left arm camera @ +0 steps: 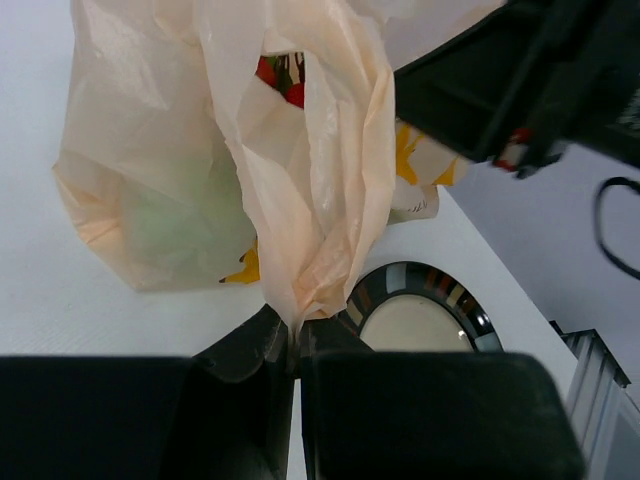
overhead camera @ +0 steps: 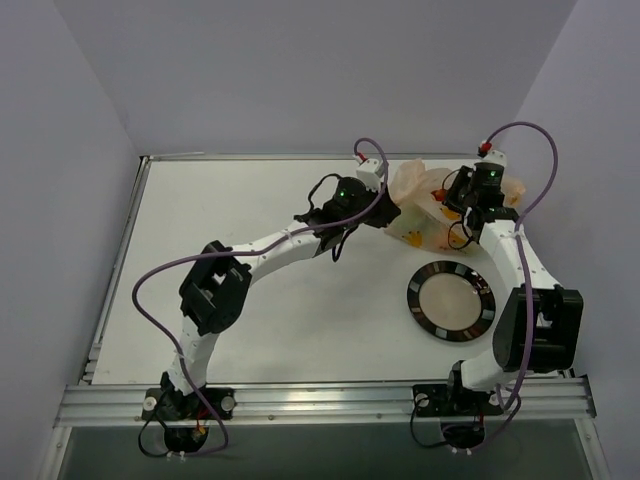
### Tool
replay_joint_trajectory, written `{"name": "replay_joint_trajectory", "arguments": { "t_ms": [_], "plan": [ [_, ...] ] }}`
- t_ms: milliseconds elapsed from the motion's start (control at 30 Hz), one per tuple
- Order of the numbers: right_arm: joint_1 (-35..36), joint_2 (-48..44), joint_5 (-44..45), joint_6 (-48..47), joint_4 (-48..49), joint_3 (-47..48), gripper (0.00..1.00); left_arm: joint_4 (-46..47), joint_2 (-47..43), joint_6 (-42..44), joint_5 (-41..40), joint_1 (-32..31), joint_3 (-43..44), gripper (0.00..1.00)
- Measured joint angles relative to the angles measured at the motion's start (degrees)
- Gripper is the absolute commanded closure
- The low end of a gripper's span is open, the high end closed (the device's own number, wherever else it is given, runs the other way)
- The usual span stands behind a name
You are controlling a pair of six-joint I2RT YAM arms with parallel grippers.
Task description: Take the fake fruits out of the plastic bag
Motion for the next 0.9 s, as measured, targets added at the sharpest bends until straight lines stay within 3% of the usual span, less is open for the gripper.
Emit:
{"name": "replay_joint_trajectory", "arguments": {
  "t_ms": [167,233,267,400,500,667,900],
  "plan": [
    [-0.87,6.62,-4.87,-2.4,-1.6,4.33,0.75,0.04,-2.93,0.04,0.13,-0.02,-0.26,0.98],
    [-1.31,8.35,-6.71,-2.84,-0.83,5.79,0.76,0.02,-4.22,0.07,0.2,-0.02,-0.26,0.92],
    [-1.38,8.94,-7.5,-2.91,-0.17,5.84,0.77,0.02,-4.76,0.13,0.26,-0.02,-0.26,0.87],
    [-1.33,8.22,-10.36,-0.96,4.37,0.46,0.8,-0.48,-6.43,0.59,0.39,-0.04,-0.26,0.5],
    [-0.96,5.92,-12.24,1.99,7.98,-7.21,0.8,-1.97,-7.5,1.09,0.42,-0.55,-0.26,0.38],
    [-0.59,0.81,-12.85,6.25,11.3,-16.68,0.79,-5.29,-10.25,3.41,-1.75,-3.72,-0.28,0.37],
    [-3.02,-7.02,-14.01,10.82,15.56,-18.99,0.75,-7.65,-11.63,5.95,-2.99,-10.43,0.59,0.43]
  ]
}}
